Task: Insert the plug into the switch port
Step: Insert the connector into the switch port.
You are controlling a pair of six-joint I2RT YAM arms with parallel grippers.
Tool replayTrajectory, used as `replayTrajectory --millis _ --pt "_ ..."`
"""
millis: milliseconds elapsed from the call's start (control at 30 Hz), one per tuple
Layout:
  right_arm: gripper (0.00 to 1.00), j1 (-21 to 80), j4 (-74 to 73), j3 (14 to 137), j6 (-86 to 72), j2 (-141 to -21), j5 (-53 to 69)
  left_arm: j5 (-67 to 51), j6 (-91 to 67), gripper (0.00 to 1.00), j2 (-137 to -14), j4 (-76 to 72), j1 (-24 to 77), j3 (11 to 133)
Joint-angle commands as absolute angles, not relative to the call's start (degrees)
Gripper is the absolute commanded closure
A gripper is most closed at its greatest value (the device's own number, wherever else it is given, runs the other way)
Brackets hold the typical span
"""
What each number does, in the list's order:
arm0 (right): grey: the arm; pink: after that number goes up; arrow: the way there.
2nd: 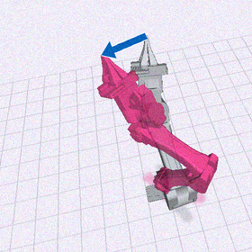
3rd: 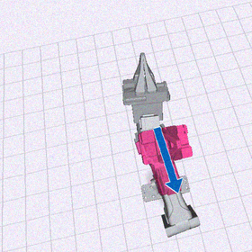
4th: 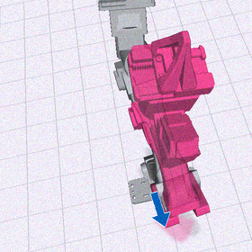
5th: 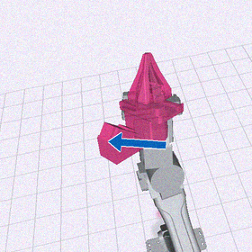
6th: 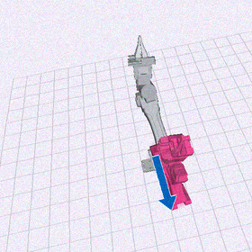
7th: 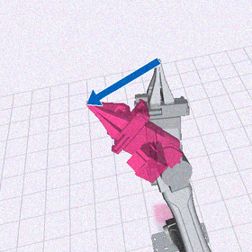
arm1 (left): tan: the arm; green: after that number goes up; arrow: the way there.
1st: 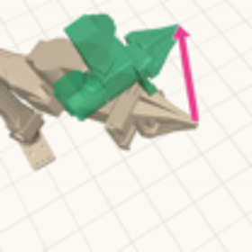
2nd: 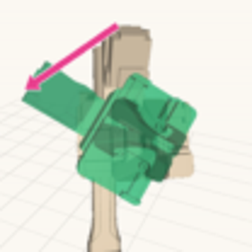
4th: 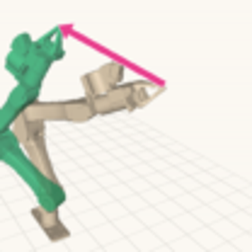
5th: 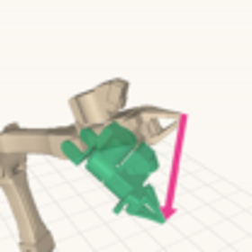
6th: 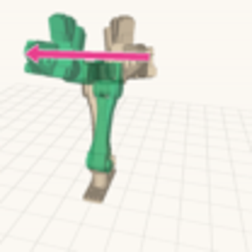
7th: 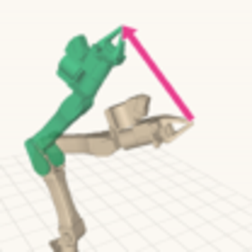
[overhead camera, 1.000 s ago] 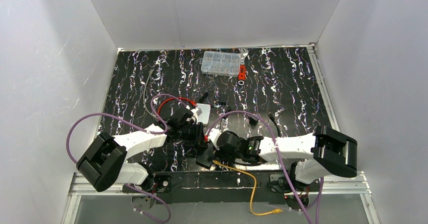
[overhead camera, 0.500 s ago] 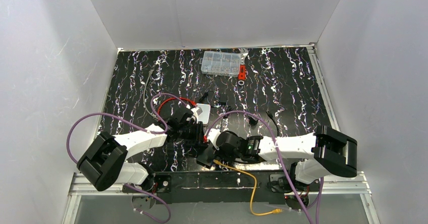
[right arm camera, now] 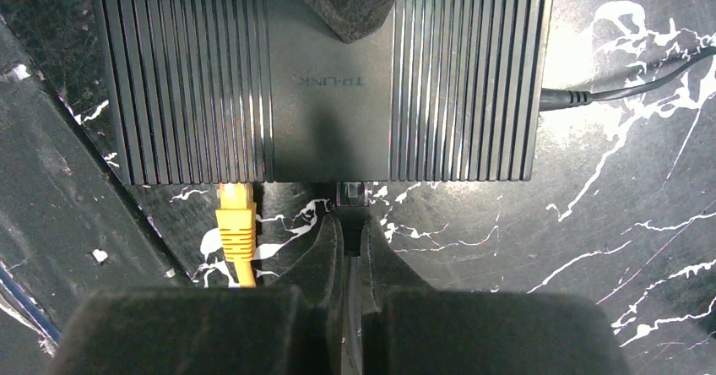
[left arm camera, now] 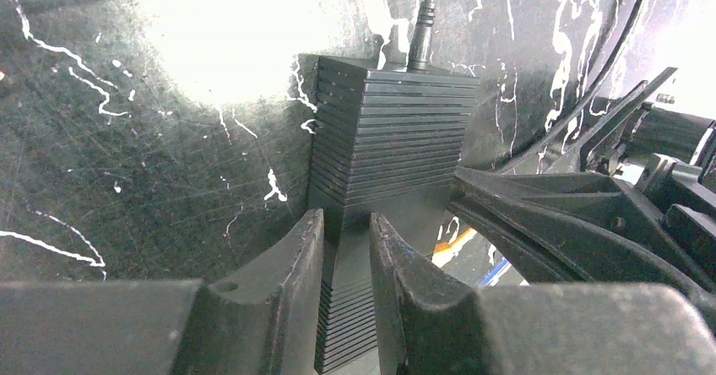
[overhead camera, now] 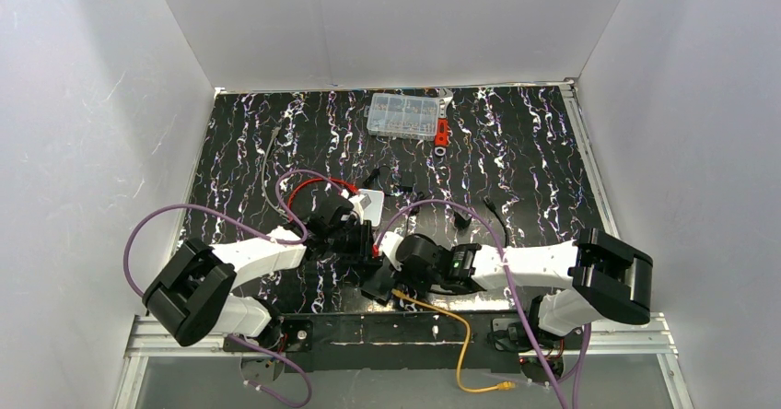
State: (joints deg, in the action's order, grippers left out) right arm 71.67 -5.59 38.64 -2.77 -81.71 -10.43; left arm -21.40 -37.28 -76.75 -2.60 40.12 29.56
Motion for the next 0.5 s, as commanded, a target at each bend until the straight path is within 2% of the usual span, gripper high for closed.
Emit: replayTrajectory --millis 0,267,467 --pt "0.99 70.0 13.7 46.5 1.2 -79.5 -7.5 -27.9 -38.9 0.87 -79.6 -4.7 44.2 27.9" --pt "0.99 69.5 13.5 47.1 2.8 -79.4 -6.0 -28.0 -39.1 0.88 -78.9 -5.2 44.7 27.8" --pt "0.99 69.4 11.0 43.6 0.5 -76.8 -6.4 -25.7 -38.1 0.77 -77.1 -2.0 44.7 28.8"
